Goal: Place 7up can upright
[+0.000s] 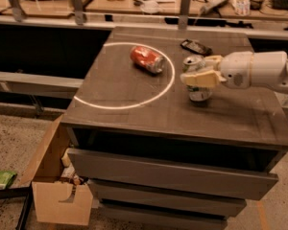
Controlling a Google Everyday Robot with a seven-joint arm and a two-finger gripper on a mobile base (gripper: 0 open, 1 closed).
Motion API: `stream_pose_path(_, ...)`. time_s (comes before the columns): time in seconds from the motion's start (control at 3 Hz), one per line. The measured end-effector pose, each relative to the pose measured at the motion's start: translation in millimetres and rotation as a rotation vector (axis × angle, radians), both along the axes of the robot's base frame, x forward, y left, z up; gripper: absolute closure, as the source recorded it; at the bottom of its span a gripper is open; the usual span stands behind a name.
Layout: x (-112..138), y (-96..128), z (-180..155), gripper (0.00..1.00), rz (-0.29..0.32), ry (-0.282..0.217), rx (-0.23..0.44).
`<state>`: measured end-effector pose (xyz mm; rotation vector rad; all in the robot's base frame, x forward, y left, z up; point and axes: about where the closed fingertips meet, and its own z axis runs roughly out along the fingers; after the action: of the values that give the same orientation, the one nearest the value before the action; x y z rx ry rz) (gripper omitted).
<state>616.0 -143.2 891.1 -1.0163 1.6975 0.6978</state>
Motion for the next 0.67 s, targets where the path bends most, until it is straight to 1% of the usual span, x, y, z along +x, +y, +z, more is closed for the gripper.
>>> stream_pose_path(0.33, 0.0, 0.0, 4.2, 1.0, 0.0, 0.0, 0.0)
stream_pose_path(0.67, -4.6, -7.8, 2.6, 1.0, -0.017, -0.031, 0.077)
